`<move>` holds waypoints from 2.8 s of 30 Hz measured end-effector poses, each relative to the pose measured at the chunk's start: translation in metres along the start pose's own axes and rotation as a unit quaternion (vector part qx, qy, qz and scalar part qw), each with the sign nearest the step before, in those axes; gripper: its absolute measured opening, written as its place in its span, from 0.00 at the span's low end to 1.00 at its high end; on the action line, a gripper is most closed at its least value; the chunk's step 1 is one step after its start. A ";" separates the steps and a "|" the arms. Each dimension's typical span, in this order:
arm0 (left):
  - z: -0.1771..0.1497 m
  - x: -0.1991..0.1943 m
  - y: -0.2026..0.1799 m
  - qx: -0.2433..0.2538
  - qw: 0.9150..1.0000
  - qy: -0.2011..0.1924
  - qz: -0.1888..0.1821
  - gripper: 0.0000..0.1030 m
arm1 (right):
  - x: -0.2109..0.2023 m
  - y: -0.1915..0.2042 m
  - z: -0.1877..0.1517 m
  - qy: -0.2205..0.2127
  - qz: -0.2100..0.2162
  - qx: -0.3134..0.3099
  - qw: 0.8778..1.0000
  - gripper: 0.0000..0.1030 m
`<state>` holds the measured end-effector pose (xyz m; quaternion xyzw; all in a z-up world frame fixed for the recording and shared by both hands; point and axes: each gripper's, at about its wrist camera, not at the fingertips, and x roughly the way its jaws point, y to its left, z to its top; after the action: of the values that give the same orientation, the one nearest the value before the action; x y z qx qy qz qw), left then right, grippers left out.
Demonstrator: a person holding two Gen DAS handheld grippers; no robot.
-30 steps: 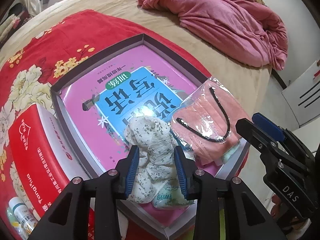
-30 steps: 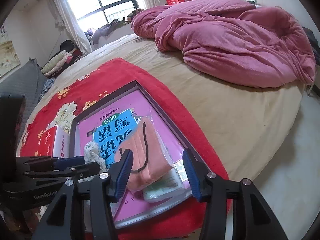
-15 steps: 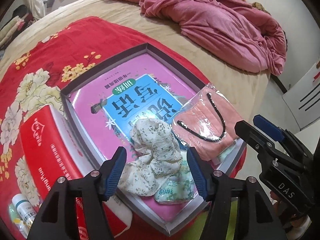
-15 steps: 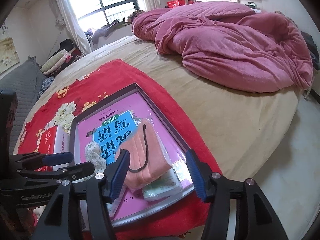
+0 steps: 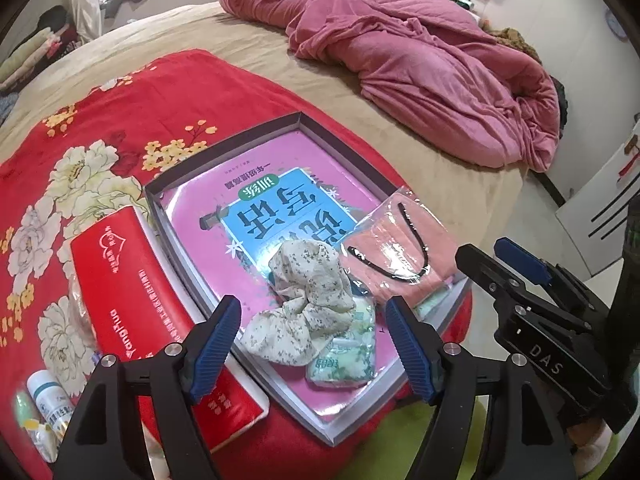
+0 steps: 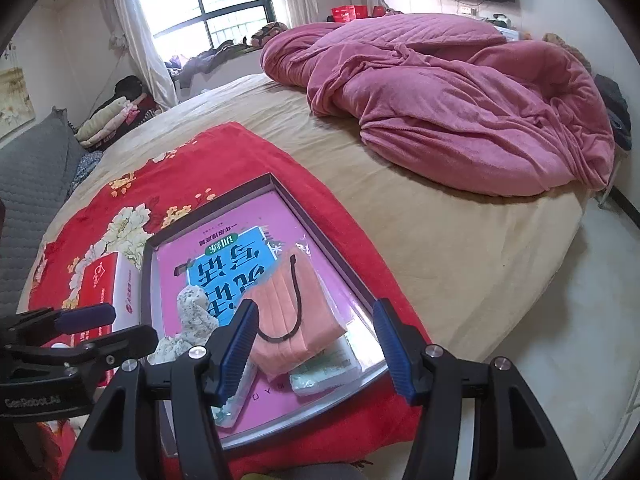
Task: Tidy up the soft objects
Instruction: 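Open both grippers to release the cloth and bag in the tray, then move both open grippers back toward the remaining items on the bedspread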
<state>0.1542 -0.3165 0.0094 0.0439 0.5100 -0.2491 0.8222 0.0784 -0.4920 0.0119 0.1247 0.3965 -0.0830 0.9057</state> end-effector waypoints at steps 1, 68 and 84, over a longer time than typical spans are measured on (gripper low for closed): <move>0.000 -0.003 0.000 0.000 1.000 -0.003 -0.001 0.75 | -0.002 0.000 0.000 -0.001 0.005 0.002 1.000 0.57; -0.138 -0.233 0.212 -0.200 0.965 -0.133 0.106 0.76 | -0.134 0.195 0.010 -0.090 0.096 -0.140 0.981 0.79; -0.178 -0.235 0.256 -0.249 0.953 -0.121 0.125 0.76 | -0.122 0.252 -0.012 -0.064 0.126 -0.205 0.968 0.79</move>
<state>0.0414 0.0506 0.0808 -0.1297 0.4433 -0.0129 0.8868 0.0510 -0.2412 0.1349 -0.0202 0.3270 0.1071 0.9387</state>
